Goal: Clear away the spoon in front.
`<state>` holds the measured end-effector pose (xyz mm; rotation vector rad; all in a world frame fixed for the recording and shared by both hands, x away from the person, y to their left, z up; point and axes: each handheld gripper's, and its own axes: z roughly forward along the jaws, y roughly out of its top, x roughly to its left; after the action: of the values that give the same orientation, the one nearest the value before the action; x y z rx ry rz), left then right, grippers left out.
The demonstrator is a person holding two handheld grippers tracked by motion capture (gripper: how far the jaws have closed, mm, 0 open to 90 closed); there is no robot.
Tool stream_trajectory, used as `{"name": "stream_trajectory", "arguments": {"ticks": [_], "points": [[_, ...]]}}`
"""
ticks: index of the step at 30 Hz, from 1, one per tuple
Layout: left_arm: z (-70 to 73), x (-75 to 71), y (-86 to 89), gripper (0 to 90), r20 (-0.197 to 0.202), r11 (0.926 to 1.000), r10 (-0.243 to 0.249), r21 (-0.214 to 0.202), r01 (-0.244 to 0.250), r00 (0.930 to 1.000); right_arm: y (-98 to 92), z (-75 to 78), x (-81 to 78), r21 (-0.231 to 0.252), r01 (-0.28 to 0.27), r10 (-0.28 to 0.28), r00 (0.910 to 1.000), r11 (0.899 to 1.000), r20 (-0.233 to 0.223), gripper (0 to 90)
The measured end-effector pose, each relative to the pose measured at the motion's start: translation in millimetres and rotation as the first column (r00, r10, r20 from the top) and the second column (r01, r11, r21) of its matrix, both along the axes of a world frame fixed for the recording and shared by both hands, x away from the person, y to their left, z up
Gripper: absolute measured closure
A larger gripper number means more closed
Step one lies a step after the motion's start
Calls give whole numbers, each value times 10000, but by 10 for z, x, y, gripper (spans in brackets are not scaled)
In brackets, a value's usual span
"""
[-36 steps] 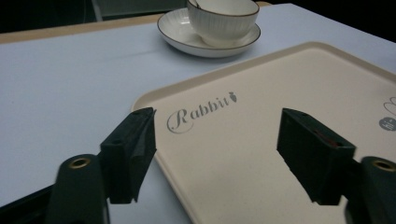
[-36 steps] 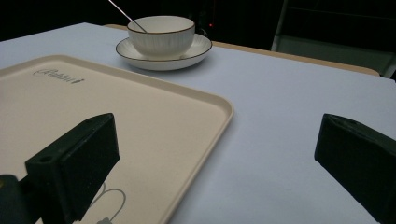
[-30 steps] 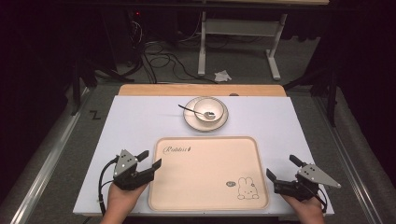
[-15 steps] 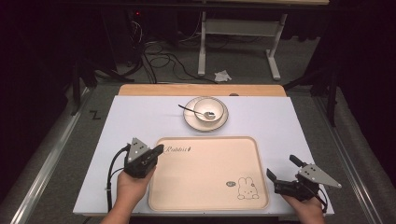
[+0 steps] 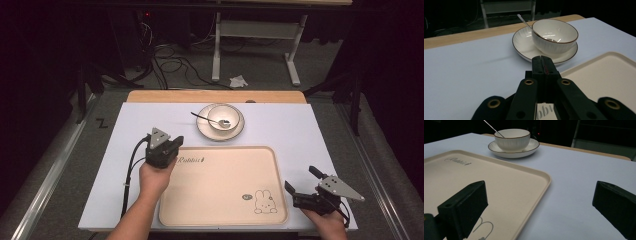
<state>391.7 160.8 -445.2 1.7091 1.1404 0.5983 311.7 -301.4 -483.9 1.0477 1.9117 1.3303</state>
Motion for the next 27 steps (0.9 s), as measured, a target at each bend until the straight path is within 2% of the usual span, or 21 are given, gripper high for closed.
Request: {"name": "stream_trajectory", "arguments": {"ticks": [3, 6, 13, 16, 20, 27], "points": [[33, 100, -33, 900, 26, 10000, 40, -70, -40, 10000, 4, -6, 2, -21, 29, -29, 10000, 10000, -41, 5], [58, 205, -81, 892, 33, 10000, 10, 36, -10, 10000, 6, -14, 11, -38, 11, -11, 10000, 10000, -78, 5], [151, 467, -119, 676, 60, 9995, 327, -11, -326, 9994, 3, -17, 11, -76, 52, -53, 9999, 10000, -105, 5], [189, 570, -147, 625, -24, 9989, 382, 268, -381, 9993, -6, -17, 11, -51, 50, -50, 9999, 10000, -90, 5], [204, 704, -183, 614, -129, 9979, 457, 457, -450, 9989, -9, -17, 12, -50, 46, -46, 10000, 10000, -78, 5], [182, 908, -257, 621, -475, 9976, 581, 400, -562, 9972, -8, -20, 11, -27, 99, -100, 9999, 9999, -141, 5]]}}
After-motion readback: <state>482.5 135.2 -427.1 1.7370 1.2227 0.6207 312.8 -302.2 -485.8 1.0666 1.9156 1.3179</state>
